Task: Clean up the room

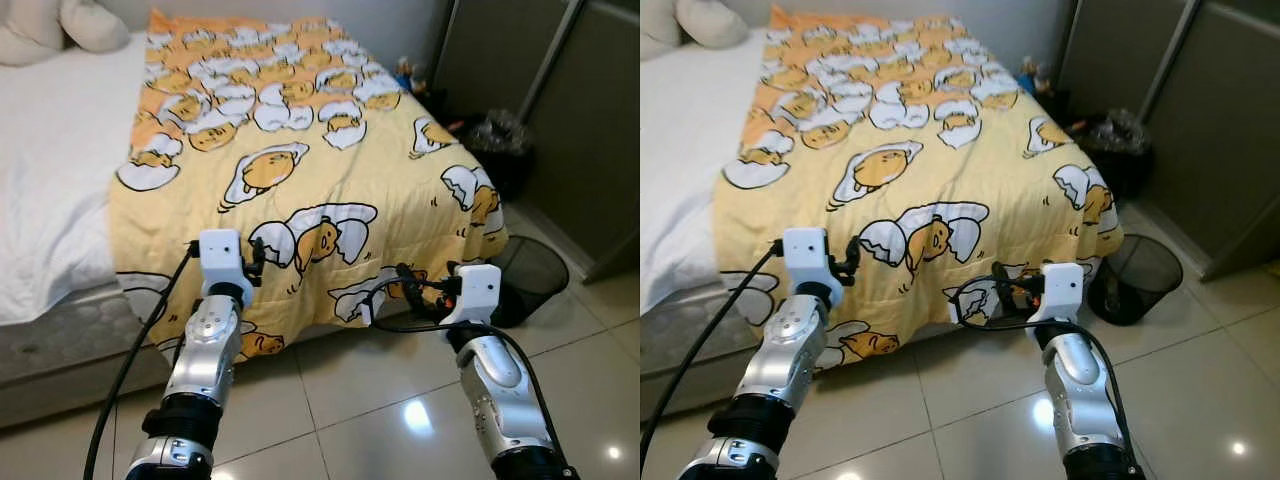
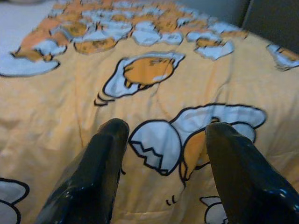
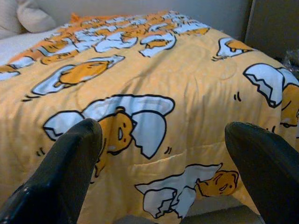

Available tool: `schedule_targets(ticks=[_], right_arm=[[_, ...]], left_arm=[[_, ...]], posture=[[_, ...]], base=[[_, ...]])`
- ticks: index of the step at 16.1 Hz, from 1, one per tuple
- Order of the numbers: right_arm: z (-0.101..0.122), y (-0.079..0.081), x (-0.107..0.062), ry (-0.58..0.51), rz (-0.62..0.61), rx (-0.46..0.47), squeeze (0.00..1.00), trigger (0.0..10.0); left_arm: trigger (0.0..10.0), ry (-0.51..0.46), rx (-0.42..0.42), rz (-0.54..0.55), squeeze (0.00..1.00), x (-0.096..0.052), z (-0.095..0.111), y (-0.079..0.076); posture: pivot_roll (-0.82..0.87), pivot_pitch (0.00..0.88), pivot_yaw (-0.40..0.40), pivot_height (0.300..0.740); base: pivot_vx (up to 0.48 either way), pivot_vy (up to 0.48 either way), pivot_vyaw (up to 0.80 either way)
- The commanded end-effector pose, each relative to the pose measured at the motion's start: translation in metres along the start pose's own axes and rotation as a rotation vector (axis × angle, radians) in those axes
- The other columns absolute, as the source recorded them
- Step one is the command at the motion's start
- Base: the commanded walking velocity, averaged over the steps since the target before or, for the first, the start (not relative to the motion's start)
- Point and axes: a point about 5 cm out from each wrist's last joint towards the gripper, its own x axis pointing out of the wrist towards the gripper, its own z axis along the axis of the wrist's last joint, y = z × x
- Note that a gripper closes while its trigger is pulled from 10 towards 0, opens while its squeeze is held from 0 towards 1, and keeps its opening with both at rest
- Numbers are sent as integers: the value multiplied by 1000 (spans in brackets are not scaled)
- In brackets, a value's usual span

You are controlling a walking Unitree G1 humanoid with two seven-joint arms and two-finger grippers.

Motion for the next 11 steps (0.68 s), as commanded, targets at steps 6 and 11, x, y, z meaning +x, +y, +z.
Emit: schedule_targets(ticks=[6, 11], right_arm=[[4, 0, 5, -11, 30, 1, 0, 10000], [1, 3, 5, -4, 47, 19, 0, 10000]], left_arm=[[10000, 37, 34, 41, 0, 3, -1, 12], [10000, 3, 48, 26, 0, 4, 3, 4]], posture=[[49, 0, 2, 740], [47, 0, 6, 740]], base=[[80, 0, 476], [0, 0, 410]])
